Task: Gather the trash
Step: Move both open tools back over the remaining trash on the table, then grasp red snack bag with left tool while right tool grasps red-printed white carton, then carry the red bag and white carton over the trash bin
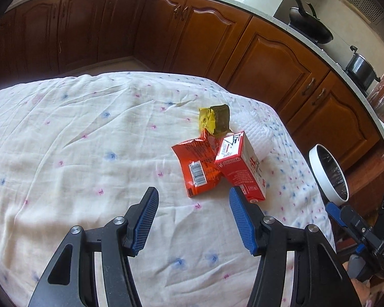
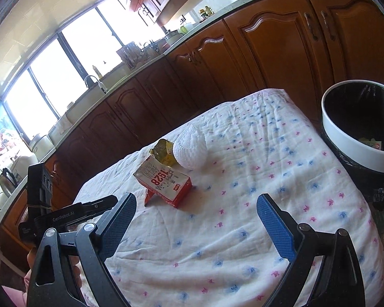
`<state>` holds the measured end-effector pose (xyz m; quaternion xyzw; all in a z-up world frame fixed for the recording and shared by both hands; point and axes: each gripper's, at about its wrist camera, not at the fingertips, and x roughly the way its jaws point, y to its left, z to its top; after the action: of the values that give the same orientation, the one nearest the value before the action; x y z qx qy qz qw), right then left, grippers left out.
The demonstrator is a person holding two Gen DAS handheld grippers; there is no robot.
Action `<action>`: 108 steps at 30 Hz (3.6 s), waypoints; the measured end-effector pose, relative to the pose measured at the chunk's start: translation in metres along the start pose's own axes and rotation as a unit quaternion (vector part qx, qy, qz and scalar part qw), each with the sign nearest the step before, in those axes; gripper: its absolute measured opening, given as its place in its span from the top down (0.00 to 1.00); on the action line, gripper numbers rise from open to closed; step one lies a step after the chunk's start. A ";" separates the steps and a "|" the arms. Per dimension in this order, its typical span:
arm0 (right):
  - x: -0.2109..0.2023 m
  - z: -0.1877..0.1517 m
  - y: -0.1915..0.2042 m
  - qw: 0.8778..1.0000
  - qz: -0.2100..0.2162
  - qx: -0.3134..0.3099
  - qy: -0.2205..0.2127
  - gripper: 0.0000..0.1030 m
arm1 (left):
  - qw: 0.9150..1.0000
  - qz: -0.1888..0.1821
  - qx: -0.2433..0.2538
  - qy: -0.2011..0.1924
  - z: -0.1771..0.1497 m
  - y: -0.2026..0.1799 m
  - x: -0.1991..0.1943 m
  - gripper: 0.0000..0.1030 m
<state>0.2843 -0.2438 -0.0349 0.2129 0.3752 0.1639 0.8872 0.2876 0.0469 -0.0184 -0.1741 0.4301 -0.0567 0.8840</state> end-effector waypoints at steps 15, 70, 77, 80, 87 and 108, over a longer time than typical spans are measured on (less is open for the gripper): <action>0.096 0.019 0.058 0.968 0.047 -0.219 0.116 0.08 | 0.999 0.029 -0.024 0.013 0.014 0.033 0.026 0.45; -0.013 0.016 -0.044 0.994 -0.084 -0.052 0.051 0.56 | 0.988 -0.086 0.125 0.040 -0.011 -0.114 0.048 0.84; -0.064 0.022 -0.079 0.994 -0.111 -0.014 0.010 0.56 | 0.979 -0.114 0.163 0.043 -0.013 -0.159 0.052 0.84; -0.081 0.024 -0.091 0.993 -0.120 -0.002 -0.003 0.56 | 0.975 -0.123 0.179 0.044 -0.012 -0.179 0.058 0.84; -0.105 0.031 -0.118 0.990 -0.137 0.021 -0.024 0.56 | 0.965 -0.140 0.216 0.043 -0.009 -0.225 0.069 0.84; -0.103 0.081 -0.187 0.982 -0.175 0.060 -0.034 0.56 | 0.953 -0.151 0.253 0.063 0.035 -0.310 0.152 0.84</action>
<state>0.2998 -0.4710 -0.0168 0.2018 0.3856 -0.0243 0.9000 0.4247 -0.2712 -0.0007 -0.0038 0.4251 -0.3075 0.8513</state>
